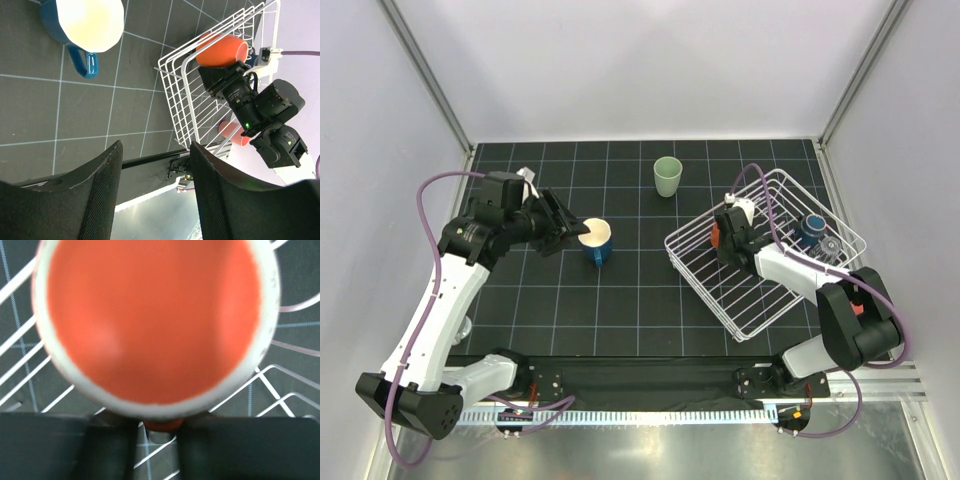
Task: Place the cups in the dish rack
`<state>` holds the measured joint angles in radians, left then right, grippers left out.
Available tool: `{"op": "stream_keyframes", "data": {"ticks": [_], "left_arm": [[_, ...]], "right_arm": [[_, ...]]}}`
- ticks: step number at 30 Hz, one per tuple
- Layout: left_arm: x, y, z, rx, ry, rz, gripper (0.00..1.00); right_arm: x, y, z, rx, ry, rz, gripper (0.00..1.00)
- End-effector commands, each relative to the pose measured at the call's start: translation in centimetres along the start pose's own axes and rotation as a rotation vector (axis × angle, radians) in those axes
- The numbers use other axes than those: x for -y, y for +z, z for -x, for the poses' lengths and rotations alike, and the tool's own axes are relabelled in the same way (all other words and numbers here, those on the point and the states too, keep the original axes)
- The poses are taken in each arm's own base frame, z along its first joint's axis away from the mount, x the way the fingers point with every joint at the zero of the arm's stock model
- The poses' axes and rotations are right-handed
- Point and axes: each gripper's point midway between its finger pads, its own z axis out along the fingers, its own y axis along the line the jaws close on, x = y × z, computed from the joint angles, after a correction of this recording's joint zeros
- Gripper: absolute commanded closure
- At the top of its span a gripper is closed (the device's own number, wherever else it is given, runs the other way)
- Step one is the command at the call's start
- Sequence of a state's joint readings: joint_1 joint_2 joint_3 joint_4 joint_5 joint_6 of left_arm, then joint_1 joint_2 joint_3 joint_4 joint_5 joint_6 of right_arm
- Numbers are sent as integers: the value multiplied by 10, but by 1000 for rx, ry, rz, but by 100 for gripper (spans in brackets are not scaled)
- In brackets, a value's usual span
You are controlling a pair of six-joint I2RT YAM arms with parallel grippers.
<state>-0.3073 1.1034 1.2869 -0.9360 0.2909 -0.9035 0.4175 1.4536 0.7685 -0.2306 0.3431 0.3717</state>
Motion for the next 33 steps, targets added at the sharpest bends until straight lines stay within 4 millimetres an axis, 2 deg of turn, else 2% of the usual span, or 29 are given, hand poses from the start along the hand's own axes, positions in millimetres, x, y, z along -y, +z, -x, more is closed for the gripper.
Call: {"op": "stream_keyframes", "data": {"ticks": [1,6,10,13,20,21,26,33], "left_arm": [[7,-7,2,12,29,-34,45],[5,-3,0,1,26,-33,46],[-1,1,-1,-7,27,-15,46],[-9,6,-3,-19,31,24,46],[-53,31,-3,-85,33,258,41],[-61,41,-3,-114,27,301,41],[-75,68,9,-135,49,384,41],[-86,101,37,-114,110,482,44]], "right_arm": [[-3,-5,25,93,41,4,63],[-5,-15,23,77,61,32,45],[-9,-32,33,80,68,65,39],[-10,-53,43,81,77,91,36],[-16,-114,64,105,84,216,31],[-18,-121,66,110,86,242,30],[-12,-159,75,142,93,284,30],[5,-177,66,156,92,253,30]]}}
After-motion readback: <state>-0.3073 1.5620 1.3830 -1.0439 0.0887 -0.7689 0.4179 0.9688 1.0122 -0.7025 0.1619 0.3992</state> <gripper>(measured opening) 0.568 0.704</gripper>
